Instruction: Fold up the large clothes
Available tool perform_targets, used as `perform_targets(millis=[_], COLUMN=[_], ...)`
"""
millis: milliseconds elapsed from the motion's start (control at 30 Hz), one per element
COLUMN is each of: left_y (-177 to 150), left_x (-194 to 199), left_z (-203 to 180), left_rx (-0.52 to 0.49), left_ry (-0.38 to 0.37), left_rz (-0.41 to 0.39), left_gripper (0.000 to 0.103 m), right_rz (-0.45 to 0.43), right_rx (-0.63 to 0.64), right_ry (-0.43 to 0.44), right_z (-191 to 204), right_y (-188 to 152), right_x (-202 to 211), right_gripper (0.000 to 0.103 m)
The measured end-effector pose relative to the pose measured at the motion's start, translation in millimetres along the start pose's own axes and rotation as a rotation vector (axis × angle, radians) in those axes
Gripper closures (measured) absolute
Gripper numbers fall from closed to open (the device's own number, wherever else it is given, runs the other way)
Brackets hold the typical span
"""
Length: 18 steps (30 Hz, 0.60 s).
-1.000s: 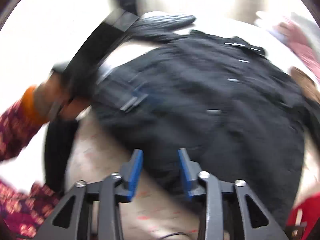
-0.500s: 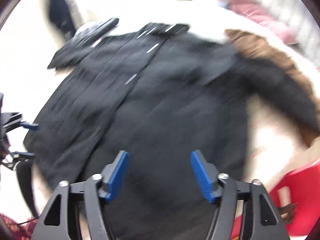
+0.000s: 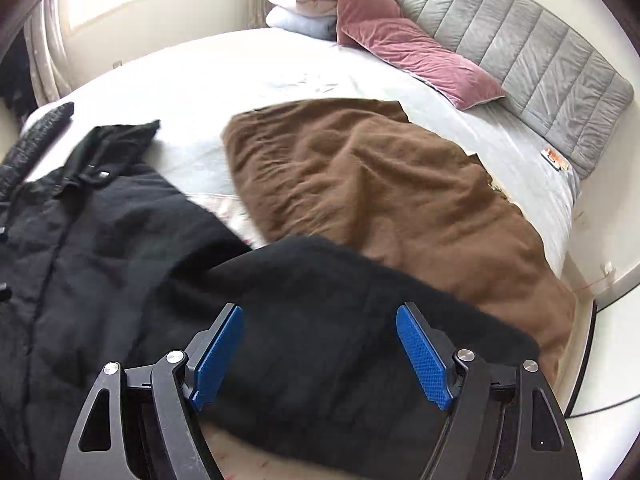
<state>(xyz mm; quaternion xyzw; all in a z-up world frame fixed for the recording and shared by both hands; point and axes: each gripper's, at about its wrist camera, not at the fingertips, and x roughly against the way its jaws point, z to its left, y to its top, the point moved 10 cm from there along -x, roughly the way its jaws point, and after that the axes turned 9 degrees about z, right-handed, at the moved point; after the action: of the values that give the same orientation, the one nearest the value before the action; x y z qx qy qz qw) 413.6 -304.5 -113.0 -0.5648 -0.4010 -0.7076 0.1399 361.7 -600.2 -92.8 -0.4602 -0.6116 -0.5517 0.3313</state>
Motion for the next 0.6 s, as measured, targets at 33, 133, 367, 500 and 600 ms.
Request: perform_targets(millis=[33, 133, 367, 500, 600], left_y=[17.5, 50.8, 55.1, 58.9, 63.2], left_x=[-22.3, -67.4, -114.6, -91.6, -71.5], left_z=[-3.4, -6.3, -14.7, -21.1, -38.5], left_rx=[0.012, 0.078, 0.194, 0.208, 0.215], left_ry=[-0.025, -0.055, -0.113, -0.191, -0.311], left_rz=[-0.008, -0.027, -0.119, -0.16, -0.248], left_gripper=[0.021, 0.027, 0.03, 0.037, 0.037], right_rz=[0.011, 0.051, -0.01, -0.173, -0.271], right_rx=[0.009, -0.005, -0.093, -0.132, -0.152], right_ry=[-0.007, -0.047, 0.078, -0.024, -0.098], right_z=[-3.1, -18.6, -14.6, -21.8, -31.6], right_y=[3.3, 16.7, -5.5, -18.6, -12.7], right_x=[-11.2, -50.1, -79.1, -24.5, -2.4], right_gripper=[0.023, 0.023, 0.075, 0.096, 0.094])
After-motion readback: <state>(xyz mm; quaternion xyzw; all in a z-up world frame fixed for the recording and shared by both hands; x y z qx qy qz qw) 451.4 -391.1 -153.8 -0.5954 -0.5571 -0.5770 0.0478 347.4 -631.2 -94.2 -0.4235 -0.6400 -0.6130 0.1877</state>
